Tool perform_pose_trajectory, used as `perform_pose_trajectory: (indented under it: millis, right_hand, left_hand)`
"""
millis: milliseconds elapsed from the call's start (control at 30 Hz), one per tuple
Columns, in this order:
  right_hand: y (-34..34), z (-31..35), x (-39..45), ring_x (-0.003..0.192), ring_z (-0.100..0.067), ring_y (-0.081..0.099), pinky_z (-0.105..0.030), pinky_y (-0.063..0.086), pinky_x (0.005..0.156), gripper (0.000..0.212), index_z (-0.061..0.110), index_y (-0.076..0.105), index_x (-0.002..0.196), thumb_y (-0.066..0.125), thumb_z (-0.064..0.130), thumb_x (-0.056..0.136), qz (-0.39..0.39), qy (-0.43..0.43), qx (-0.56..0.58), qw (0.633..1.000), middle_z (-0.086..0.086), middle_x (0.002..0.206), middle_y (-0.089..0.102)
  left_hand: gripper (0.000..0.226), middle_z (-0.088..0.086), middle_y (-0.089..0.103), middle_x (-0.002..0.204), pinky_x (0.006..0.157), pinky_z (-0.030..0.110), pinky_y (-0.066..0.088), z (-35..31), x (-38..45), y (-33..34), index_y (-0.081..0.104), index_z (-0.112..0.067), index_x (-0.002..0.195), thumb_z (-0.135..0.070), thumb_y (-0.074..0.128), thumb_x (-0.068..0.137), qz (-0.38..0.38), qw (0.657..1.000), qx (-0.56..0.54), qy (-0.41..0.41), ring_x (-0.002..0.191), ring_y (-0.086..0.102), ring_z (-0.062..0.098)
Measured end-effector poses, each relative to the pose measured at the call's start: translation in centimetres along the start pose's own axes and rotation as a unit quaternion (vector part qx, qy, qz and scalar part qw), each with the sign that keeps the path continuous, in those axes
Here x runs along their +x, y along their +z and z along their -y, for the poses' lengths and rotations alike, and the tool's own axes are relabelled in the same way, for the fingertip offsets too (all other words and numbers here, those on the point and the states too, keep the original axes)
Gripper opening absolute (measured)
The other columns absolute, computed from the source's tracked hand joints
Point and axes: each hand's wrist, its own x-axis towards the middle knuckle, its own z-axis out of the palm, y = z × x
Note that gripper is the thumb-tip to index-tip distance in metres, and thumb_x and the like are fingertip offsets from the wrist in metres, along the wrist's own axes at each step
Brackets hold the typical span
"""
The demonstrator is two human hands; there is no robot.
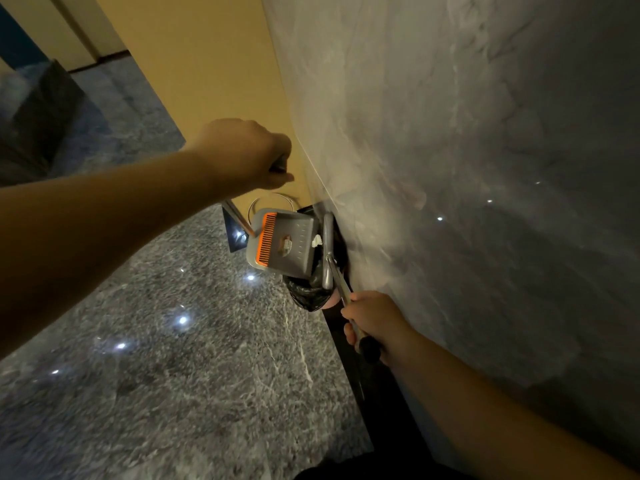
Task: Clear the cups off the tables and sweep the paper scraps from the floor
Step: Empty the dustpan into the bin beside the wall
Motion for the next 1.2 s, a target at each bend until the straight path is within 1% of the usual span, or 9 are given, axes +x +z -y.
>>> perform_pose_trajectory:
  millis: [100, 233, 400, 533, 700, 867, 1000, 1100, 1200]
  right_hand:
    - [0.0, 0.1, 0.1, 0.035, -0.015, 0.047, -0.017, 0.035, 0.035, 0.016, -0.002, 0.055, 0.1, 0.044, -0.006, 0.089, 0.005, 0.001, 0.016, 1.0, -0.017, 0.075, 0.045]
    - [0.0, 0.1, 0.2, 0.044, -0.018, 0.047, -0.021, 0.037, 0.039, 0.015, 0.006, 0.05, 0.088, 0.044, -0.008, 0.088, -0.001, 0.003, 0.04, 0.999, -0.017, 0.079, 0.046]
    - [0.0, 0.2, 0.3, 0.041, -0.017, 0.045, -0.018, 0.035, 0.035, 0.016, 0.001, 0.053, 0.098, 0.042, -0.007, 0.089, 0.001, 0.007, 0.037, 0.999, -0.017, 0.079, 0.045]
    - [0.0, 0.4, 0.1, 0.034, -0.015, 0.047, -0.018, 0.034, 0.034, 0.017, 0.0, 0.055, 0.101, 0.043, -0.005, 0.089, -0.001, 0.009, 0.016, 1.0, -0.016, 0.071, 0.046]
    - [0.6, 0.1, -0.6, 0.036, -0.015, 0.047, -0.02, 0.036, 0.036, 0.027, -0.012, 0.046, 0.115, 0.045, -0.006, 0.088, 0.008, -0.011, -0.019, 1.0, -0.015, 0.064, 0.044]
    - [1.9, 0.2, -2.0, 0.041, -0.017, 0.046, -0.022, 0.038, 0.039, 0.027, -0.014, 0.051, 0.113, 0.047, -0.007, 0.087, 0.036, -0.023, -0.051, 0.998, -0.013, 0.061, 0.045]
    - [3.1, 0.1, -3.4, 0.049, -0.021, 0.039, -0.023, 0.038, 0.039, 0.026, -0.02, 0.046, 0.109, 0.048, -0.009, 0.086, 0.053, -0.047, -0.084, 0.994, -0.017, 0.075, 0.04]
    - [4.5, -0.2, -5.0, 0.05, -0.019, 0.041, -0.023, 0.039, 0.04, 0.011, -0.009, 0.054, 0.097, 0.052, -0.008, 0.086, 0.076, -0.045, -0.099, 0.991, -0.016, 0.073, 0.041]
    - [6.2, -0.4, -6.9, 0.038, -0.015, 0.045, -0.021, 0.038, 0.037, 0.019, -0.007, 0.056, 0.105, 0.052, -0.006, 0.087, 0.105, -0.052, -0.13, 0.985, -0.014, 0.061, 0.047]
  left_hand:
    - [0.03, -0.007, 0.042, 0.063, 0.048, 0.022, 0.023, 0.0, 0.2, -0.4, 0.059, -0.017, 0.099, -0.046, 0.06, 0.091, 0.012, 1.0, 0.006, 0.015, 0.055, 0.039, 0.012]
    - [0.031, -0.008, 0.041, 0.062, 0.05, 0.024, 0.029, 0.8, 0.6, -1.3, 0.061, -0.015, 0.098, -0.045, 0.062, 0.09, -0.006, 0.999, -0.028, -0.03, 0.056, 0.041, 0.014]
    - [0.031, 0.0, 0.051, 0.068, 0.055, 0.029, 0.038, 1.4, 0.5, -1.9, 0.06, -0.015, 0.096, -0.045, 0.062, 0.09, -0.006, 0.997, -0.044, -0.063, 0.064, 0.051, 0.022]
    - [0.032, -0.002, 0.047, 0.067, 0.054, 0.029, 0.038, 1.8, 0.1, -2.0, 0.059, -0.014, 0.096, -0.045, 0.062, 0.09, -0.023, 0.995, -0.048, -0.082, 0.063, 0.049, 0.021]
    - [0.033, 0.0, 0.05, 0.07, 0.054, 0.03, 0.04, 1.7, -1.8, -1.4, 0.058, -0.013, 0.098, -0.045, 0.061, 0.09, -0.027, 0.993, -0.051, -0.104, 0.064, 0.052, 0.022]
    - [0.035, 0.002, 0.052, 0.075, 0.051, 0.03, 0.042, 1.6, -5.1, -1.6, 0.057, -0.014, 0.103, -0.047, 0.059, 0.091, -0.043, 0.985, -0.052, -0.158, 0.065, 0.053, 0.022]
    - [0.034, 0.008, 0.06, 0.082, 0.065, 0.043, 0.055, 1.5, -9.1, -2.7, 0.057, -0.015, 0.105, -0.047, 0.058, 0.092, -0.051, 0.971, -0.065, -0.226, 0.072, 0.058, 0.027]
    - [0.032, 0.005, 0.056, 0.08, 0.059, 0.035, 0.045, 1.1, -13.2, -3.4, 0.058, -0.014, 0.104, -0.044, 0.059, 0.093, -0.068, 0.957, -0.072, -0.272, 0.07, 0.053, 0.022]
    - [0.028, 0.001, 0.052, 0.077, 0.054, 0.029, 0.031, 1.0, -18.1, -3.4, 0.059, -0.018, 0.1, -0.044, 0.061, 0.092, -0.064, 0.937, -0.082, -0.333, 0.068, 0.048, 0.019]
